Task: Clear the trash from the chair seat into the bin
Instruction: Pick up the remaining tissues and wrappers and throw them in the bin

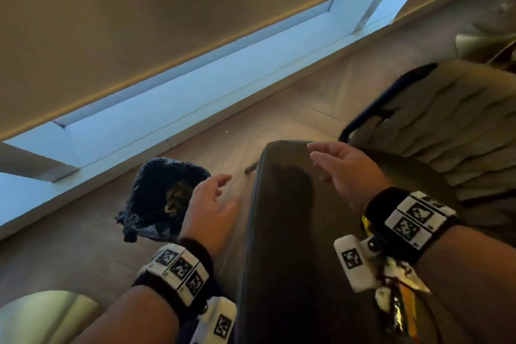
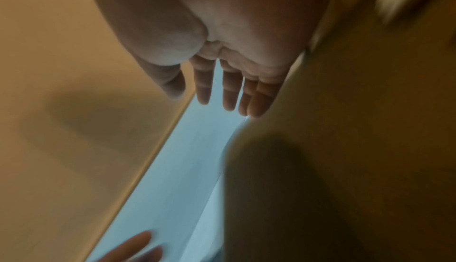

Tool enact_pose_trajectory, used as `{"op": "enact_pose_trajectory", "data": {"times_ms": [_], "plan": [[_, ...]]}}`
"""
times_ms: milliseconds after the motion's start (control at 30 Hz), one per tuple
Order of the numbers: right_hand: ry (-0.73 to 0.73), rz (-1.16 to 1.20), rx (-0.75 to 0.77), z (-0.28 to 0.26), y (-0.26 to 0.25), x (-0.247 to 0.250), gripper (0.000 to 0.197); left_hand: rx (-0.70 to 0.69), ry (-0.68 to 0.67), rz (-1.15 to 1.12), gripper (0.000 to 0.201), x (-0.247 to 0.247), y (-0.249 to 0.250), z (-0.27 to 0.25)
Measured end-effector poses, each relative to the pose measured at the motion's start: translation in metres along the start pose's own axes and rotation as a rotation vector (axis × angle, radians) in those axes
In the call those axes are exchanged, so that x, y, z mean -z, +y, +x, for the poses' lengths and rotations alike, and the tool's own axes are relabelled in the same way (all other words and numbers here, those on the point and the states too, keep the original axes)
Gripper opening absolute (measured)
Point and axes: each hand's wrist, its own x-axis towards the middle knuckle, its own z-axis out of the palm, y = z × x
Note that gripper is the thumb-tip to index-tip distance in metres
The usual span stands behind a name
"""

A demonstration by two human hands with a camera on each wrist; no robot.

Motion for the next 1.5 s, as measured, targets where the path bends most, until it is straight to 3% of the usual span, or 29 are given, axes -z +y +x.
{"op": "enact_pose_trajectory", "data": {"times_ms": [67,100,133,167,200,300,467,567,667,833,900,1033,1100,1200,1367,1500], "plan": [[0.048,-0.179,0.045,0.016,0.008,0.026,0.021,-0.044,-0.045,0.024,0.042,0.002,0.020,0.000],[0.145,-0.278,0.012,0.006,0.033,0.076,0.026,-0.109,-0.143,0.063,0.044,-0.032,0.046,-0.003],[0.145,-0.422,-0.006,0.016,0.045,0.083,0.032,-0.133,-0.156,0.084,0.046,-0.029,0.051,-0.004],[0.157,-0.533,-0.056,0.023,0.059,0.099,0.038,-0.162,-0.212,0.118,0.050,-0.034,0.059,-0.003],[0.220,-0.566,-0.215,-0.011,0.099,0.152,0.044,-0.228,-0.359,0.205,0.055,-0.089,0.085,-0.020],[0.043,-0.622,-0.380,-0.018,0.131,0.169,0.076,-0.319,-0.464,0.330,0.070,-0.107,0.093,-0.021],[-0.188,-0.703,-0.475,-0.068,0.180,0.179,0.164,-0.414,-0.563,0.578,0.095,-0.180,0.105,-0.034],[-0.310,-0.760,-0.448,-0.089,0.199,0.153,0.176,-0.514,-0.724,0.800,0.122,-0.212,0.103,-0.040],[-0.324,-0.739,-0.369,-0.101,0.211,0.114,0.176,-0.552,-0.756,0.915,0.124,-0.231,0.101,-0.042],[-0.148,-0.706,-0.305,-0.088,0.219,0.083,0.162,-0.389,-0.477,0.794,0.108,-0.228,0.106,-0.013],[-0.104,-0.707,-0.257,-0.079,0.216,0.086,0.159,-0.352,-0.434,0.806,0.108,-0.221,0.105,-0.002],[-0.079,-0.755,-0.120,-0.058,0.209,0.095,0.154,-0.445,-0.421,0.872,0.112,-0.213,0.106,0.012],[-0.061,-0.775,-0.051,-0.046,0.208,0.098,0.150,-0.495,-0.477,0.900,0.114,-0.217,0.112,0.020],[-0.034,-0.769,0.032,-0.029,0.207,0.103,0.129,-0.540,-0.607,0.995,0.102,-0.230,0.116,0.021],[0.095,-0.679,0.075,-0.015,0.211,0.107,0.074,-0.606,-0.461,0.979,0.061,-0.238,0.103,0.004],[0.138,-0.626,0.070,-0.007,0.207,0.115,0.062,-0.520,-0.456,0.819,0.040,-0.236,0.105,0.001]]}}
